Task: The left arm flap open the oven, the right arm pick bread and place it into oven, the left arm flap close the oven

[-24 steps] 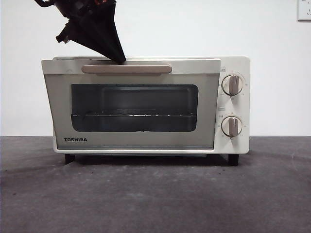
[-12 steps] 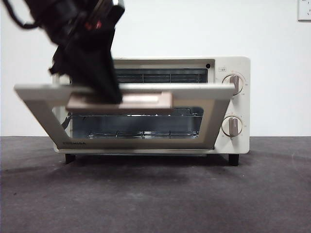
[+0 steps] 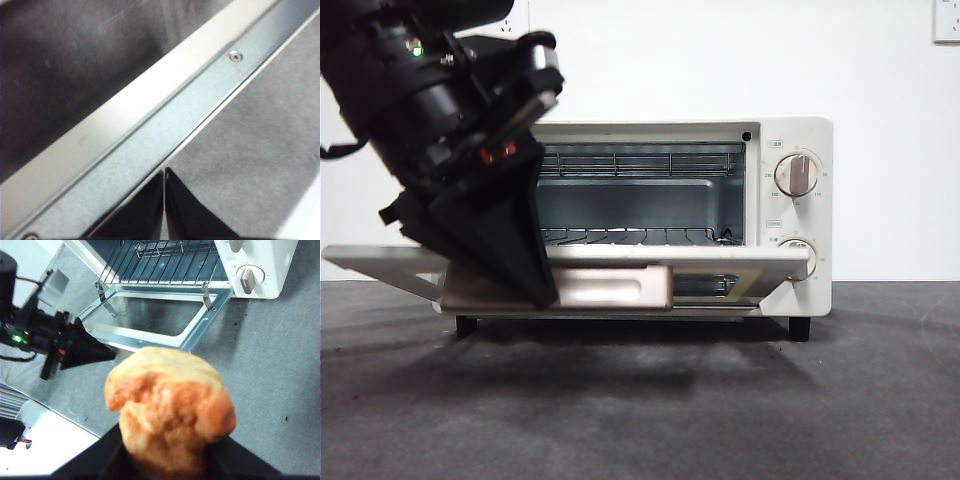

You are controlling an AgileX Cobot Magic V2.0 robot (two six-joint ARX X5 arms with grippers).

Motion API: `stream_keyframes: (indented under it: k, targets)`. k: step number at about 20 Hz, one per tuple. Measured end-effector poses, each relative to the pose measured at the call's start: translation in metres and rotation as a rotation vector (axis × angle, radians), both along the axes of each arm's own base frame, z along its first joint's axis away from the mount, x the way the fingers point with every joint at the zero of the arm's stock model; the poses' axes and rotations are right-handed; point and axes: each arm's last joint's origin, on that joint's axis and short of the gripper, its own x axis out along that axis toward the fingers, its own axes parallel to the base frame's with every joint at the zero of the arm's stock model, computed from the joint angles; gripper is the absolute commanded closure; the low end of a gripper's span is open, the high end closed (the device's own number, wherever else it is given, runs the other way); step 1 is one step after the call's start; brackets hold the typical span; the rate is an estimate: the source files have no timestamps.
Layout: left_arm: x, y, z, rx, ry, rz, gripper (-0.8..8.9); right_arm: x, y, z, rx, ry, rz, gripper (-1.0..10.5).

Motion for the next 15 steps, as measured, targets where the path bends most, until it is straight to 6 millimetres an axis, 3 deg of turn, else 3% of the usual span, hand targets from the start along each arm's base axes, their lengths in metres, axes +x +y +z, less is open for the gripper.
stream_keyframes:
  k: [6, 15]
  targets:
    - [-0.009, -0.005, -0.010, 0.022, -0.006, 0.007, 7.97, 0.000, 0.000, 0.000, 0.000, 0.000, 0.000, 8.2]
    - [-0.018, -0.009, -0.004, 0.024, -0.025, -0.005, 7.97, 0.000, 0.000, 0.000, 0.003, 0.001, 0.004, 8.2]
